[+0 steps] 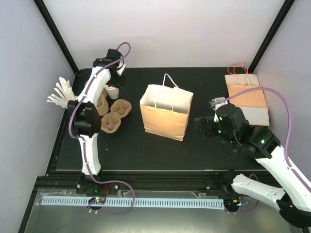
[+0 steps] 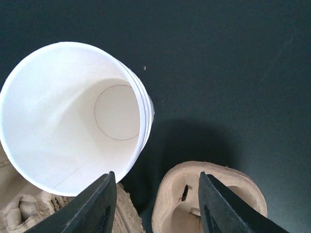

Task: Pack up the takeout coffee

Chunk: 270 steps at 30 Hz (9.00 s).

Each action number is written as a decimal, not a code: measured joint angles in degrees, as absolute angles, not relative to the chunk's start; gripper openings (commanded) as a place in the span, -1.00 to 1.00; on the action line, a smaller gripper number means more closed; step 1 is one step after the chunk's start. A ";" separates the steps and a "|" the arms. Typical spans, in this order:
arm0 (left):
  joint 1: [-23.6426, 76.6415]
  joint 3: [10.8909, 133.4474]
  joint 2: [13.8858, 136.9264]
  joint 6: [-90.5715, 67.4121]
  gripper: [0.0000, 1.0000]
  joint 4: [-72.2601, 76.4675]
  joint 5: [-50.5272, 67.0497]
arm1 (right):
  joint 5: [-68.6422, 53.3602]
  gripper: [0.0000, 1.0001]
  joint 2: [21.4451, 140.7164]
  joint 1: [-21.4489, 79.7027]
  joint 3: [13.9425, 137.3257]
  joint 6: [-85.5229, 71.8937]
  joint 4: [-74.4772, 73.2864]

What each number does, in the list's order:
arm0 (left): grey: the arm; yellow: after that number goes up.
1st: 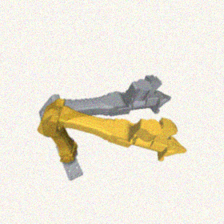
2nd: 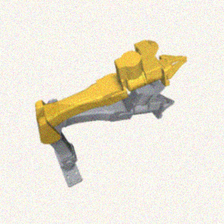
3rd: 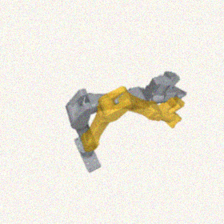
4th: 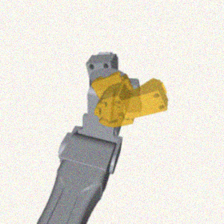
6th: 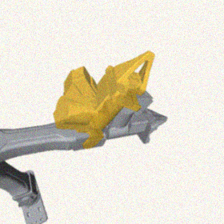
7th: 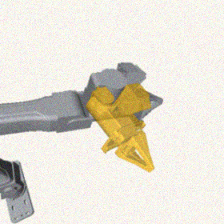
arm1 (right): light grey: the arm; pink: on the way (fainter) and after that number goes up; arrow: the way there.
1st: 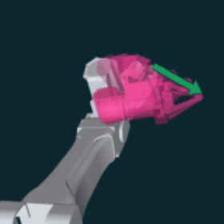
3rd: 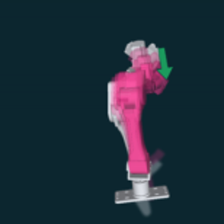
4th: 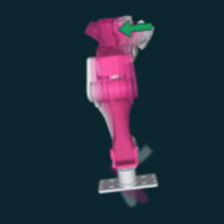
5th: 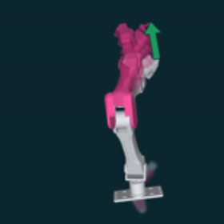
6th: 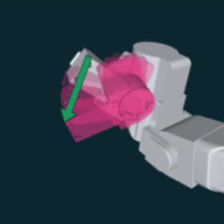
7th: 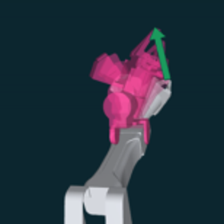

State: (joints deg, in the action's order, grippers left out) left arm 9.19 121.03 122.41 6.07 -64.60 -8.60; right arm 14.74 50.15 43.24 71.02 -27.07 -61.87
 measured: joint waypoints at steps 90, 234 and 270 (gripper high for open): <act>13.61 85.21 75.33 -1.02 -0.97 -76.42 10.44 | -3.27 1.00 40.66 47.44 48.84 -25.56 -38.24; 36.86 64.36 52.99 -12.64 -0.97 -67.05 18.11 | 14.74 1.00 66.17 72.20 26.37 -8.47 26.98; 72.99 84.40 91.85 -22.94 0.66 -59.66 -11.27 | 19.14 1.00 41.43 45.98 38.06 -32.91 -38.96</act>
State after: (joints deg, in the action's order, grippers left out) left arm 72.99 84.40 91.85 -22.94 -59.66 -11.27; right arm 19.14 41.43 45.98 38.06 -32.91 -38.96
